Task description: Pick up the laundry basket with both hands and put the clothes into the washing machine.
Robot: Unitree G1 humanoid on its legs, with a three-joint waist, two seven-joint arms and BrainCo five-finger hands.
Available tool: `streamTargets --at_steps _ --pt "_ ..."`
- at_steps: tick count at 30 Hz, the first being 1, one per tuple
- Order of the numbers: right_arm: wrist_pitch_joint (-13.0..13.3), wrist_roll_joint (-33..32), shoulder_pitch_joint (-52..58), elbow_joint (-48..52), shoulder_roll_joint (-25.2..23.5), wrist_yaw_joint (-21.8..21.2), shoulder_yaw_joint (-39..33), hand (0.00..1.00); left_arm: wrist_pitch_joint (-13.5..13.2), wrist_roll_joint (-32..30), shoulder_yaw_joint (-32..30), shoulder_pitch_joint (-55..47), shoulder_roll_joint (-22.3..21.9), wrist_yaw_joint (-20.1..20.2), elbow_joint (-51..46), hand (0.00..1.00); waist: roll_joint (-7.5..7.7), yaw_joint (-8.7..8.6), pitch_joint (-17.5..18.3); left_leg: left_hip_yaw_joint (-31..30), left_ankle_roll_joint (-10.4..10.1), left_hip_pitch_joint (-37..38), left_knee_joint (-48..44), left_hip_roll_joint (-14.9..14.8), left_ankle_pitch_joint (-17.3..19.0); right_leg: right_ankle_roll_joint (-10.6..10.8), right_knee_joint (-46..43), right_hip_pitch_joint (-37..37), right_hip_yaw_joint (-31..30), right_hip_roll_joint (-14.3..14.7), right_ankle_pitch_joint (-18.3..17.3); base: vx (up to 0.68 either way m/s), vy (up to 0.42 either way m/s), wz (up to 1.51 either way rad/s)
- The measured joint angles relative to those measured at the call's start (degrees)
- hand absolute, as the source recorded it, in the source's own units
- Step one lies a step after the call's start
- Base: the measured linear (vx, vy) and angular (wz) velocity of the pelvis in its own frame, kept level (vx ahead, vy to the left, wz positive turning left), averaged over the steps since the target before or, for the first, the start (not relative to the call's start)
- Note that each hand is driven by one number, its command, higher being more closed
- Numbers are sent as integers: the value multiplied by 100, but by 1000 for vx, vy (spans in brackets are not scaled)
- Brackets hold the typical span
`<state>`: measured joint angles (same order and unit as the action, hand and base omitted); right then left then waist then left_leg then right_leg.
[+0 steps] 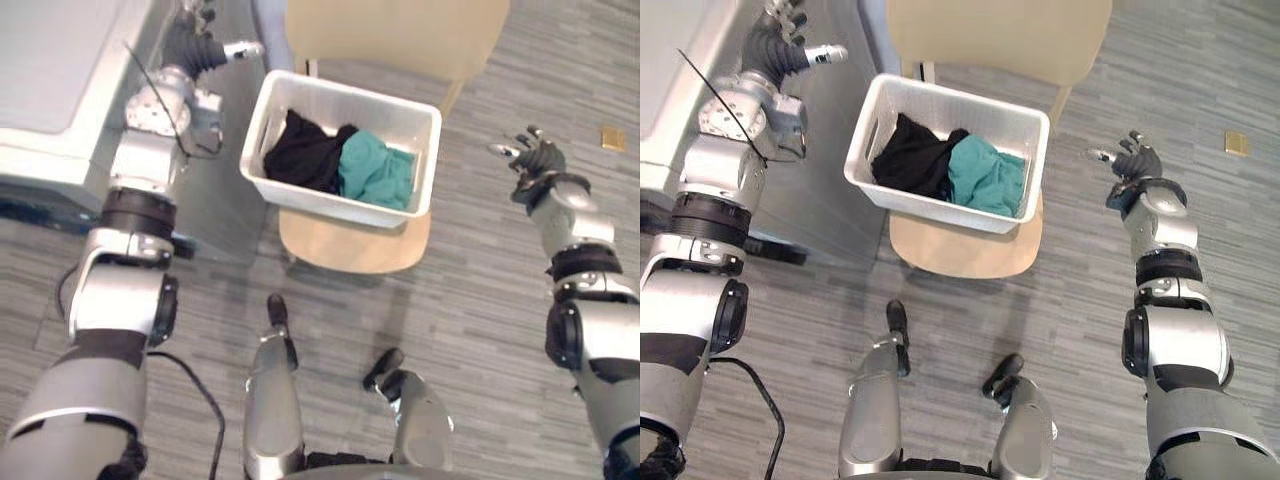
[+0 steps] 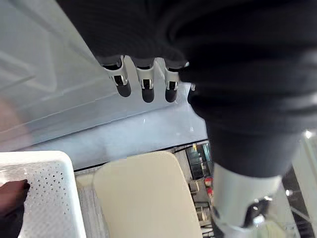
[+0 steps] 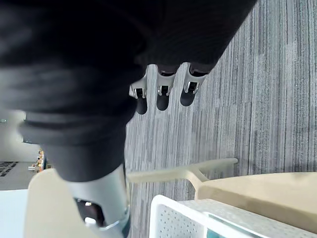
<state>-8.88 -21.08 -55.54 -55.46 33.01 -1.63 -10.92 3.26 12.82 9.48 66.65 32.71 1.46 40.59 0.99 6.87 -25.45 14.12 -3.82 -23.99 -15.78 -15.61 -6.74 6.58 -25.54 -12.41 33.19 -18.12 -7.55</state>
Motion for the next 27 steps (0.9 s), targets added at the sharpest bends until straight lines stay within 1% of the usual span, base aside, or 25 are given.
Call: streamTargets --at_steps 2,4,6,7,9,10,11,12,13,14,15,16,17,18,19,20,21,22,23,24,25,26,27 --pt "-2 57 358 323 0 -63 -240 0 30 -303 116 -278 -2 120 -8 0 -10 -86 6 30 0 195 2 -6 0 0 -5 232 37 3 0 81 -35 12" --pt "0 99 593 656 0 -103 -357 0 42 -478 111 -537 13 191 -58 0 -16 -138 11 49 1 310 14 -5 0 1 -20 343 44 0 -2 57 -30 6" --pt "51 122 991 1211 -2 -114 -552 0 113 -639 58 -1116 44 230 -425 0 -17 -133 15 147 1 557 131 16 1 39 -25 467 -45 -14 -87 48 -41 -7" --pt "89 137 1097 1318 -14 -114 -581 0 116 -646 -14 -1277 45 231 -533 0 -23 -131 18 154 0 601 156 25 0 45 -28 494 -54 -18 -116 28 -50 -4" --pt "179 133 1671 1839 -156 -109 -700 0 122 -623 -519 -1948 49 195 -1050 0 -33 -131 105 145 -5 650 209 48 -5 68 -52 524 -80 -15 -234 29 -59 4" --pt "214 134 2201 2184 -283 -104 -762 0 122 -613 -903 -2556 53 150 -1590 0 -48 -142 217 94 -25 665 261 75 -22 74 -64 528 -72 -13 -266 50 -54 6" --pt "222 141 2500 2349 -375 -103 -804 0 118 -607 -1081 -2890 53 97 -1901 0 -46 -143 282 73 -30 674 296 84 -26 82 -62 535 -64 -7 -282 91 -61 16" --pt "230 162 3145 2685 -613 -104 -939 0 92 -567 -1401 -3591 42 5 -2571 0 -50 -156 358 -16 -31 719 303 103 -25 91 -45 646 -2 4 -354 114 -72 29" --pt "229 324 3780 2927 -889 -108 -1052 0 37 -555 -1769 -4340 -72 -52 -3188 0 -58 -154 424 -165 -32 788 325 130 -25 82 -20 800 112 19 -411 118 -86 38" --pt "228 394 4051 2978 -1030 -111 -1112 0 -2 -534 -1876 -4709 -160 -37 -3478 0 -71 -156 468 -246 -33 807 331 149 -24 88 -9 879 168 26 -440 102 -93 43" --pt "223 510 4414 2987 -1223 -107 -1169 0 -23 -537 -2033 -5224 -370 -42 -3842 0 -103 -148 560 -346 -35 818 333 162 -23 89 24 990 251 53 -478 85 -94 47" --pt "219 747 4806 2988 -1474 -114 -1190 0 -89 -524 -2251 -5884 -753 -47 -4225 0 -163 -132 647 -490 -42 849 334 167 -18 98 120 1158 339 125 -524 63 -105 59" --pt "217 982 5099 2986 -1725 -123 -1219 0 -142 -498 -2455 -6467 -1158 -46 -4411 0 -243 -115 701 -639 -42 876 335 167 -18 80 199 1299 487 194 -581 17 -84 55" --pt "215 1074 5225 2981 -1844 -133 -1230 0 -141 -496 -2544 -6725 -1351 -44 -4462 0 -278 -97 733 -688 -42 877 338 168 -20 78 203 1357 555 211 -626 -26 -84 55" --pt "212 1256 5473 2958 -2002 -154 -1241 0 -131 -412 -2656 -7176 -1680 -45 -4465 0 -360 2 794 -842 -112 876 381 186 -76 30 140 1424 662 226 -754 -48 -89 65" --pt "210 1355 5682 2834 -2081 -216 -1247 0 -131 -312 -2721 -7547 -1942 -40 -4466 0 -424 61 885 -983 -74 817 466 247 -176 31 0 1434 816 204 -912 -49 -95 76" --pt "207 1448 5746 2725 -2107 -216 -1249 0 -131 -238 -2746 -7715 -2031 -33 -4466 0 -446 83 917 -1027 47 787 544 291 -270 -31 -92 1434 896 183 -982 -66 -109 112" --pt "195 1569 5852 2486 -2132 -213 -1290 0 -127 -121 -2749 -7990 -2148 -23 -4438 0 -511 146 975 -1115 564 671 736 423 -508 -139 -245 1428 1084 196 -1155 -96 -123 158" --pt "186 1680 5942 2188 -2128 -215 -1348 0 -128 9 -2723 -8075 -2269 -12 -4417 0 -588 106 1049 -964 1846 629 1220 546 -519 -293 -167 1419 1293 313 -1191 -110 -119 172" --pt "188 1725 5946 1942 -2162 -211 -1443 0 -133 67 -2732 -8093 -2332 -7 -4348 0 -607 114 1116 -647 2083 556 1316 464 -222 -365 13 1455 1552 330 -1114 -100 -90 177" --pt "174 1835 5813 1442 -2223 -215 -1539 0 -131 254 -2725 -8080 -2382 39 -4137 0 -491 172 1098 46 1681 169 225 314 342 -448 115 1480 1979 203 -1002 -107 -123 137" --pt "174 1963 5714 1053 -2272 -223 -1557 0 -118 357 -2715 -8170 -2457 141 -3775 0 -466 196 1107 558 1640 140 -1174 92 560 -440 120 1573 2207 85 -903 -82 -122 117" --pt "178 1974 5727 934 -2287 -226 -1546 0 -101 389 -2691 -8234 -2538 176 -3582 0 -477 180 1113 726 1552 267 -1691 -21 669 -484 124 1685 2304 84 -855 -76 -112 95"
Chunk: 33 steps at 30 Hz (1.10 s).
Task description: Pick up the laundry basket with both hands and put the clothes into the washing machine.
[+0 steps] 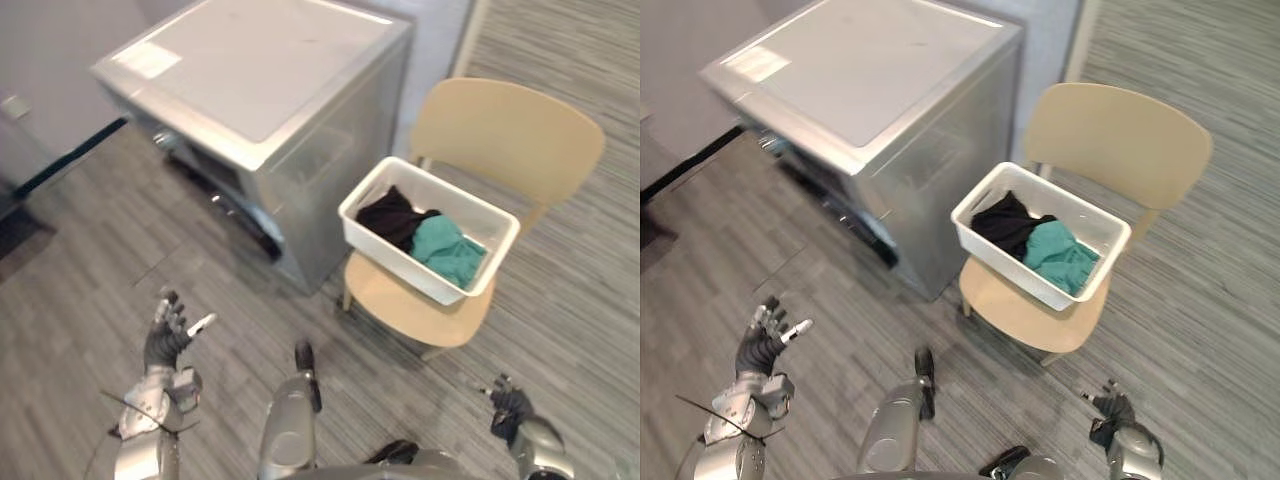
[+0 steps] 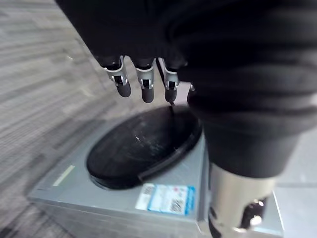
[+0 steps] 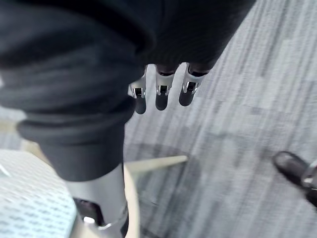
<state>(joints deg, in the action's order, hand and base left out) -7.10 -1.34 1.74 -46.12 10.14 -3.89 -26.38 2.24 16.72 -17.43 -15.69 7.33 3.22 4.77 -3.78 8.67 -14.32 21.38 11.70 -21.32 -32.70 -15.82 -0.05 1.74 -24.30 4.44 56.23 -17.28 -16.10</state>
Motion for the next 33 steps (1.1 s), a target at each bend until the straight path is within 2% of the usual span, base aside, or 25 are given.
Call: streamTargets --at_steps 1,3,4,5,6,7,8,9,10,11,12,14,15,16,17,18,19,20,21,23,24,26,30,32,33 --pt "3 45 129 -219 -46 -20 38 0 74 52 176 -123 -110 57 230 0 -63 -13 143 234 -438 283 -431 -168 466 -27 -89 93 251 -64 22 -45 -29 111" --pt "-5 199 328 -458 -120 -121 36 0 130 50 501 -71 -246 221 431 0 -171 -34 271 491 -569 443 -889 -435 808 -37 -398 214 726 -203 17 -41 20 125" --pt "-11 349 446 -532 -147 -199 37 0 137 29 663 39 -336 287 656 0 -216 -61 367 896 -487 370 -959 -519 829 -57 -754 253 1117 -382 4 -15 84 115" --pt "-14 435 479 -541 -166 -240 56 0 139 -14 760 139 -345 295 816 0 -230 -59 412 1059 -196 240 -935 -340 704 -59 -989 289 1302 -524 2 -23 135 193" --pt "-14 512 564 -843 -187 -282 55 0 153 -83 920 387 -368 287 1027 0 -2 -246 443 1339 490 171 -657 -24 291 -402 -1331 210 1574 -949 -81 -67 126 226" --pt "-10 633 483 -1179 -157 -335 41 0 153 -169 889 530 -525 273 1152 0 -42 -429 577 1353 430 212 313 360 308 -230 -207 -72 1622 -404 -202 -101 128 230" --pt "3 656 464 -1238 -190 -357 43 0 148 -177 889 623 -574 268 1212 0 -187 -510 568 1540 147 209 206 207 600 -243 327 -154 1443 17 186 -139 146 215" --pt "2 678 425 -1399 -159 -371 11 0 158 -246 917 751 -657 277 1355 0 -422 -468 623 1892 -496 434 497 65 1072 -94 361 50 1964 197 568 -97 162 149" --pt "-12 712 427 -1461 -165 -377 14 0 156 -285 934 780 -655 288 1387 0 -404 -453 615 1897 -505 505 814 231 1098 -95 227 64 2097 124 565 -67 191 154" --pt "-14 820 267 -1639 -161 -380 19 0 166 -332 942 815 -617 281 1456 0 -272 -457 533 1805 -357 673 1247 583 923 -98 -11 196 2341 -118 553 -39 124 84" --pt "-18 866 210 -1691 -174 -380 21 0 171 -371 941 787 -621 278 1461 0 -230 -417 515 1764 -314 781 1398 732 869 -99 -108 279 2426 -229 552 -80 123 87" --pt "-29 1012 10 -1898 -82 -314 69 0 163 -396 870 523 -688 255 1435 0 -225 -257 537 1458 -275 983 1602 1121 837 -215 -320 529 2474 -500 407 -106 116 66" --pt "-26 1042 -47 -1908 -61 -305 121 0 159 -396 832 435 -694 247 1406 0 -229 -246 543 1348 -275 994 1674 1238 834 -232 -439 518 2412 -595 346 -133 188 69" --pt "1 1043 -119 -1800 -33 -303 287 0 140 -407 808 295 -698 166 1369 0 -262 -227 534 1081 -269 1017 1927 1502 762 -419 -699 361 2078 -768 90 -131 170 101" --pt "37 1028 -141 -1617 -57 -303 347 0 141 -444 831 307 -727 131 1393 0 -282 -366 498 749 -795 1149 2493 1848 737 -656 -728 -42 1286 -762 -158 -146 230 123" --pt "72 1007 -141 -1476 -118 -300 427 0 146 -490 772 312 -764 119 1391 0 -132 -469 428 802 -929 1130 2199 1962 1045 -669 -706 -398 626 -873 -175 -125 153 145" --pt "174 906 -41 -873 -353 -308 666 0 71 -535 806 267 -595 51 1343 0 140 -551 363 602 74 859 0 1502 1868 -518 -1240 -1048 -997 -1082 -209 -125 152 129" --pt "221 704 110 -364 -467 -264 890 0 66 -595 921 249 -453 -38 1447 0 39 -521 220 -223 -570 1042 -354 1330 2355 -135 -1468 -1249 -2402 -671 -236 -128 73 110" --pt "194 600 154 -246 -539 -247 930 0 91 -613 986 280 -375 -93 1507 0 175 -546 165 -351 -611 1208 -240 1450 2358 48 -1478 -1363 -3015 -473 -298 -88 25 116" --pt "205 255 484 261 -649 -192 1110 0 92 -614 1225 262 -371 -106 1397 0 317 -799 174 -870 -504 1372 318 1831 1984 90 -1334 -1525 -3751 150 -296 108 -23 176" --pt "203 98 624 357 -652 -119 1106 0 86 -613 1325 262 -457 -111 1366 0 304 -791 165 -991 -537 1408 483 1836 1909 86 -1249 -1668 -3681 411 -284 175 -5 151" --pt "199 -62 681 524 -719 -55 1102 0 93 -611 1506 252 -544 -130 1358 0 264 -765 126 -1251 -517 1496 588 1952 1872 65 -1234 -1949 -3443 629 -266 64 51 71" --pt "198 -275 765 759 -935 -4 1158 0 79 -604 1765 353 -568 -196 1115 0 343 -790 80 -1530 -507 2086 1291 2361 1869 -8 -570 -2189 -2653 623 97 174 66 48" --pt "191 -328 797 997 -1004 2 1154 0 78 -604 1787 419 -621 -195 1040 0 372 -819 98 -1494 -478 2322 1484 2441 1958 -317 -424 -2154 -2088 587 292 335 38 43" --pt "192 -384 852 1189 -1018 -7 1157 0 82 -604 1780 427 -691 -197 1041 0 268 -823 119 -1456 -590 2441 1426 2389 2158 -591 -419 -2020 -1896 737 325 422 40 25"
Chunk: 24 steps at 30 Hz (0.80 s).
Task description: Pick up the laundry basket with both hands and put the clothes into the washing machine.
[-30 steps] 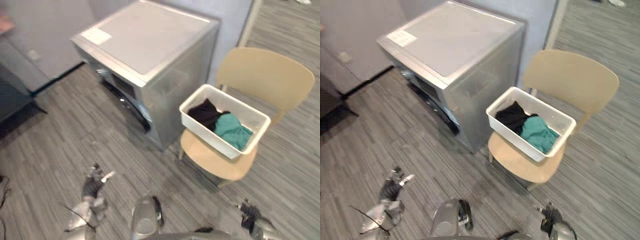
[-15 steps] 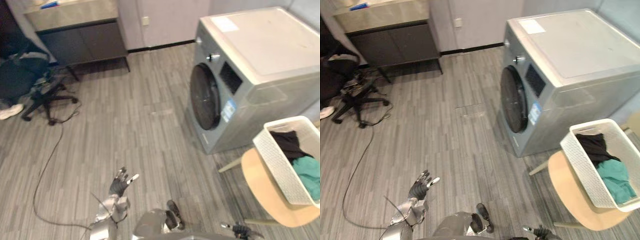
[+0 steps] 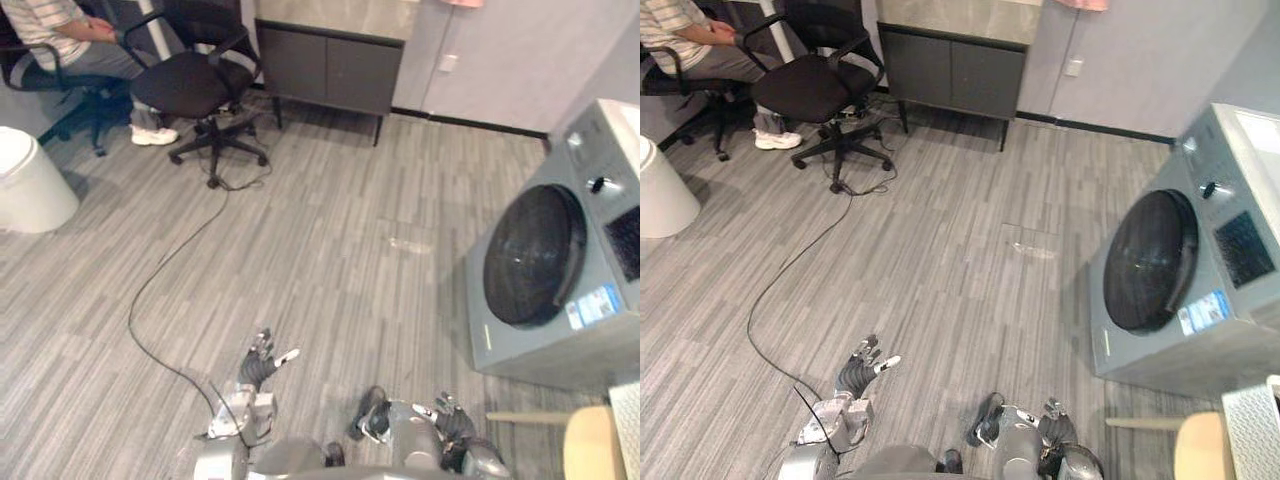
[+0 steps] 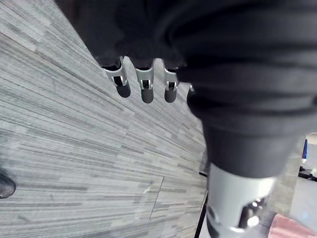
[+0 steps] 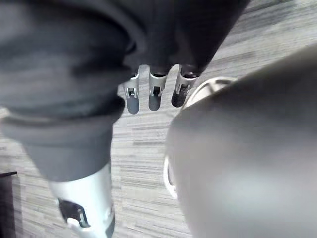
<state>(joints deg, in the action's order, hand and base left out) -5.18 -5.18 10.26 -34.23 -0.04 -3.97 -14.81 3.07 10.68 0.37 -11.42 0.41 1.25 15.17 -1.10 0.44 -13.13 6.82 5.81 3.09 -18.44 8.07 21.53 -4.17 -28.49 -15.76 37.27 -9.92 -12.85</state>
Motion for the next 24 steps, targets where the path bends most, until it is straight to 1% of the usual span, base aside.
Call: streamTargets --at_steps 1,2,3,4,5,6,7,8,9,10,11,12,13,14,15,16,17,18,19,20,21,22,23,24 --pt "-1 -61 34 118 10 -9 1 0 1 -1 5 -44 -47 1 -10 0 -153 0 14 115 -353 31 -473 -174 199 -281 164 214 124 105 84 511 102 28" --pt "-1 -122 52 181 13 -8 7 0 -3 -1 10 -39 -79 2 -24 0 -239 -99 13 168 -407 -193 -1190 -310 208 -422 246 365 224 123 265 418 139 42" --pt "-19 -172 3 196 9 -4 24 0 3 5 -23 -33 -115 -9 -28 0 -304 -195 -13 372 -788 -680 -2493 -571 -20 -434 279 570 288 215 238 643 232 12" --pt "-31 -228 -11 363 13 8 88 0 2 29 -104 -118 -121 -10 -39 0 -274 -96 -20 707 -1258 -1112 -3899 -1041 -670 -319 426 888 91 321 165 513 203 -39" --pt "-5 -283 7 547 29 19 168 0 2 81 -82 -220 -110 -10 -102 0 -238 25 -36 926 -1184 -1324 -4666 -1422 -719 -239 510 1133 -131 395 128 531 190 -90" --pt "37 -353 -7 691 39 16 191 0 -5 147 -71 -343 -119 -10 -192 0 -219 71 -45 983 -1178 -1494 -5276 -1803 -717 -151 606 1357 -301 437 98 466 218 -101" --pt "59 -387 -76 768 39 19 183 0 -7 220 -78 -425 -121 -10 -225 0 -180 60 -53 946 -1088 -1810 -5631 -2263 -665 2 814 1589 -503 479 116 522 298 -102" --pt "43 -387 -157 763 36 25 173 0 -7 220 -91 -419 -117 -10 -227 0 -183 75 -45 865 -935 -2152 -5576 -2626 -573 98 1020 1724 -753 453 169 497 330 -90" --pt "32 -385 -190 759 41 27 169 0 -7 221 -105 -410 -116 -10 -230 0 -163 86 -55 820 -861 -2328 -5424 -2744 -526 174 1098 1764 -896 383 196 381 355 -95" --pt "17 -385 -274 749 51 30 136 0 -6 221 -130 -403 -113 -11 -229 0 -125 98 -74 686 -835 -2610 -4859 -2840 -476 342 1222 1834 -1151 230 237 373 438 -97" --pt "16 -381 -286 749 69 62 89 0 -7 219 -162 -391 -117 -11 -229 0 -107 104 -86 535 -837 -2723 -3892 -2854 -475 637 1246 1863 -1403 17 291 373 484 -97" --pt "15 -381 -288 747 74 87 65 0 -7 219 -202 -388 -127 -11 -232 0 -111 101 -83 397 -865 -2710 -3246 -2817 -502 818 1235 1862 -1533 -81 282 374 584 -102" --pt "11 -381 -287 773 144 148 -26 0 -13 220 -294 -402 -206 -13 -247 0 -333 83 -11 -222 -921 -2362 -1154 -2676 -1122 1212 1161 1823 -1784 -196 243 365 640 -100" --pt "-52 -378 -379 585 11 192 -63 0 -6 221 -449 -263 -145 -84 -130 0 -14 107 -144 163 -1299 -1988 -878 -2521 -1619 1582 1060 1775 -2198 -364 128 340 578 -96" --pt "-59 -379 -363 615 -50 192 -9 0 -11 222 -524 -249 -104 -152 -187 0 61 155 -123 234 -1299 -1928 -857 -2473 -1619 1508 1022 1666 -2219 -298 119 299 422 -96" --pt "7 -379 -379 660 -151 236 7 0 -118 224 -594 -284 -77 -203 -331 0 135 243 -156 -183 -1296 -1948 -1143 -2326 -1613 1411 973 1559 -2320 -109 179 247 205 -92" --pt "15 -384 -425 697 -185 304 6 0 -128 225 -569 -331 -51 -274 -377 0 239 220 -111 -374 -1321 -1960 -1540 -2163 -1528 1134 1052 1583 -2319 -7 353 241 168 -104" --pt "17 -384 -427 830 -161 319 1 0 -128 225 -529 -357 -86 -279 -406 0 222 228 -89 -369 -1330 -1940 -1774 -2174 -1386 1072 1045 1587 -2279 -39 414 232 252 -128" --pt "101 -385 -414 1174 -168 407 -5 0 -138 224 -444 -515 -119 -277 -532 0 57 195 -52 -362 -1320 -1890 -2085 -2178 -1024 1114 951 1526 -2557 -27 458 177 292 -120" --pt "157 -389 -417 1288 -179 468 -5 0 -151 222 -448 -577 -103 -277 -569 0 41 197 -56 -299 -1319 -1797 -2127 -2176 -832 1165 888 1466 -2698 -64 418 126 408 -167" --pt "184 -383 -493 1446 -185 590 -20 0 -173 222 -424 -549 -77 -278 -581 0 38 170 -60 110 -1190 -1574 -2127 -2226 -436 1243 539 1094 -2876 -218 350 6 268 -132" --pt "184 -382 -532 1497 -186 646 -27 0 -174 222 -423 -528 -73 -278 -580 0 44 173 -59 277 -1148 -1503 -2096 -2234 -321 1228 348 909 -2846 -292 360 -60 273 -153" --pt "210 -381 -630 1555 -187 704 -31 0 -176 222 -443 -511 -39 -278 -580 0 58 196 -59 580 -1062 -1342 -1972 -2239 -140 1182 94 671 -2698 -435 389 -61 212 -138" --pt "214 -376 -750 1533 -189 775 -57 0 -177 222 -440 -510 50 -278 -547 0 55 189 -72 1028 -980 -1031 -1739 -2254 81 1050 -80 494 -2190 -665 441 -55 219 -176"
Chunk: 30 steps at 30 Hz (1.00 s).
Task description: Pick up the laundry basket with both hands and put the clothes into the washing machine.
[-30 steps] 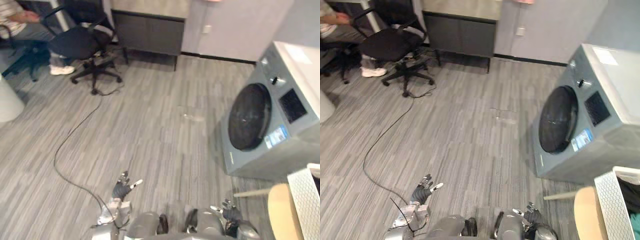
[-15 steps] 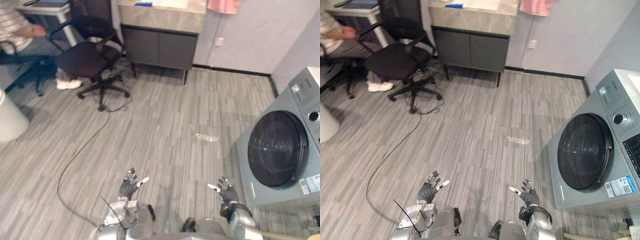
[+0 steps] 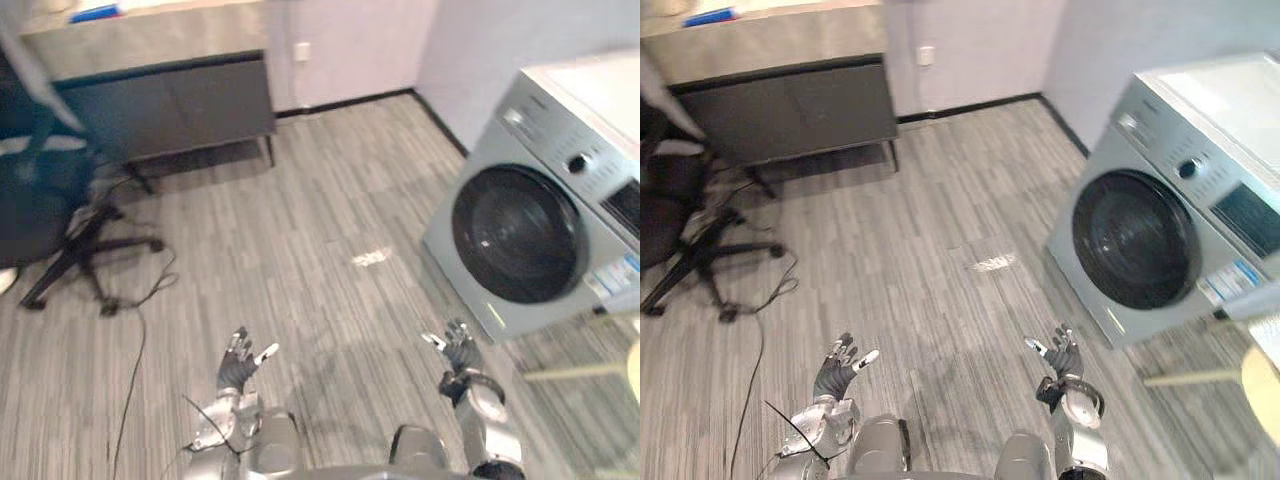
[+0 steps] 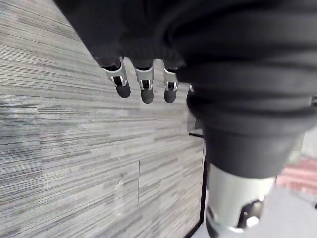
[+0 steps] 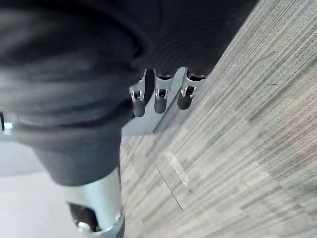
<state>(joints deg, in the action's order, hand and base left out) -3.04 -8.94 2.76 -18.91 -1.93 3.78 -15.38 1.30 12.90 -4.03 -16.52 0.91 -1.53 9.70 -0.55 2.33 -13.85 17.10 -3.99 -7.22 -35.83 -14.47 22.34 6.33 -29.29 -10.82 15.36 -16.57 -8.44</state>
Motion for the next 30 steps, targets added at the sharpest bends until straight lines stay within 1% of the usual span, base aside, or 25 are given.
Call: streamTargets --at_steps 1,2,3,5,7,9,10,11,12,13,14,15,16,17,18,19,20,21,23,24,26,27,28,29,30 --pt "0 9 -120 -47 -1 52 -5 0 0 -1 -2 7 68 -2 123 0 22 5 -17 419 28 258 123 -19 16 -243 22 -10 709 -281 26 -27 152 -164" --pt "0 14 -182 -53 -3 94 -4 0 -1 -1 -30 13 115 -14 180 0 14 6 -20 651 29 388 199 -49 20 -356 94 13 1013 -353 42 -34 110 -164" --pt "7 55 -323 -70 16 165 -36 0 -2 -1 -35 -11 220 -27 237 0 -61 -15 -54 959 10 543 303 -138 39 -464 236 11 1275 -385 114 -25 70 -152" --pt "25 60 -547 -76 78 319 -198 0 -57 -5 -37 62 321 -25 391 0 -130 8 -83 1384 -68 576 329 -366 76 -399 509 -98 1613 -311 274 0 27 -133" --pt "26 122 -760 -108 188 473 -377 0 -51 -20 -5 184 325 -23 585 0 -189 12 -124 1653 -139 613 326 -509 78 -439 537 -258 1743 -255 404 97 -64 -95" --pt "27 239 -893 -105 411 548 -437 0 -51 -32 3 300 280 -24 673 0 -256 4 -172 1651 -149 697 344 -564 78 -433 378 -370 1755 -215 484 146 -105 -78" --pt "28 294 -988 -94 597 594 -429 0 -56 -85 15 323 138 -18 670 0 -313 0 -217 1593 -152 836 434 -566 78 -557 142 -386 1776 -215 380 200 -159 -54" --pt "35 328 -966 20 723 603 -433 0 -61 -144 131 354 77 -10 680 0 -320 -115 -221 1545 -221 1012 502 -573 91 -538 -164 -376 1747 -252 110 169 -135 -37" --pt "47 349 -962 27 748 601 -428 0 -63 -163 146 368 69 -6 693 0 -327 -155 -217 1512 -250 1031 503 -595 99 -542 -221 -362 1761 -247 51 180 -151 -5" --pt "50 419 -932 38 817 598 -424 0 -68 -247 195 481 63 6 794 0 -346 -220 -199 1443 -364 1102 457 -720 148 -521 -414 -333 1811 -185 -187 214 -191 -3" --pt "48 459 -858 95 826 597 -427 0 -67 -260 197 604 67 4 904 0 -334 -222 -197 1427 -341 1055 108 -934 138 -522 -536 -303 1846 -81 -419 214 -191 -12" --pt "47 473 -817 144 823 584 -408 0 -67 -257 197 619 63 -3 914 0 -358 -212 -195 1353 -205 938 -249 -1103 101 -542 -559 -272 1856 36 -506 213 -220 -35" --pt "45 503 -741 203 804 571 -370 0 -67 -253 193 603 66 -14 915 0 -379 -139 -197 1112 419 649 -993 -1464 -152 -623 -553 -188 1839 267 -614 161 -196 -39" --pt "41 502 -725 205 797 569 -367 0 -67 -248 191 568 72 -21 915 0 -380 -123 -197 965 790 486 -1361 -1611 -385 -664 -507 -109 1828 381 -654 206 -240 -47" --pt "39 503 -728 215 806 564 -369 0 -67 -244 191 501 72 -25 914 0 -406 -136 -196 706 1064 325 -1769 -1789 -828 -697 -373 59 1796 574 -680 299 -226 -44" --pt "43 501 -731 248 846 568 -367 0 -67 -229 185 355 65 -29 911 0 -409 -130 -193 339 1067 97 -2161 -1931 -1600 -723 -103 341 1743 788 -687 279 -148 -41" --pt "56 502 -741 261 974 607 -305 0 -69 -227 202 284 43 -26 904 0 -381 -131 -192 10 904 -124 -2469 -1894 -1651 -724 107 529 1686 847 -687 334 -132 -31" --pt "56 504 -754 262 1052 613 -298 0 -69 -225 207 277 21 -23 889 0 -359 -117 -187 -101 745 -246 -2538 -1802 -1526 -710 195 575 1636 847 -678 252 -62 -24" --pt "49 524 -892 260 1281 597 -227 0 -73 -221 184 256 -12 -22 858 0 -349 -60 -182 -243 461 -636 -2328 -1403 -1197 -619 531 797 1466 838 -586 253 -13 -29" --pt "49 554 -931 256 1303 591 -204 0 -73 -221 174 236 -12 -21 828 0 -345 -12 -185 -244 399 -685 -2201 -1311 -1114 -594 593 875 1411 831 -571 221 65 -35" --pt "41 751 -1099 218 1378 484 -102 0 -105 -222 166 179 -13 -9 744 0 -293 72 -215 -334 186 -889 -1301 -881 -956 -451 797 1235 1296 731 -488 208 152 -22" --pt "43 766 -1167 203 1412 472 -62 0 -118 -222 171 181 -14 -3 738 0 -291 82 -213 -381 183 -947 -927 -709 -956 -401 809 1284 1288 651 -459 180 255 -15" --pt "57 854 -1336 74 1578 445 77 0 -130 -224 182 165 -30 0 684 0 -335 128 -184 -610 106 -1000 178 -322 -1092 -275 810 1308 1249 530 -391 168 327 -33" --pt "84 915 -1490 -106 1721 389 142 0 -191 -225 187 123 -58 -1 623 0 -445 200 -129 -862 -29 -906 850 -105 -1643 -59 869 1324 1134 552 -350 193 325 -23" --pt "82 957 -1645 -401 1704 353 274 0 -228 -225 176 154 38 -12 612 0 -210 248 -80 -833 49 -844 969 192 -1714 133 1198 1380 1032 380 -260 163 239 -6"
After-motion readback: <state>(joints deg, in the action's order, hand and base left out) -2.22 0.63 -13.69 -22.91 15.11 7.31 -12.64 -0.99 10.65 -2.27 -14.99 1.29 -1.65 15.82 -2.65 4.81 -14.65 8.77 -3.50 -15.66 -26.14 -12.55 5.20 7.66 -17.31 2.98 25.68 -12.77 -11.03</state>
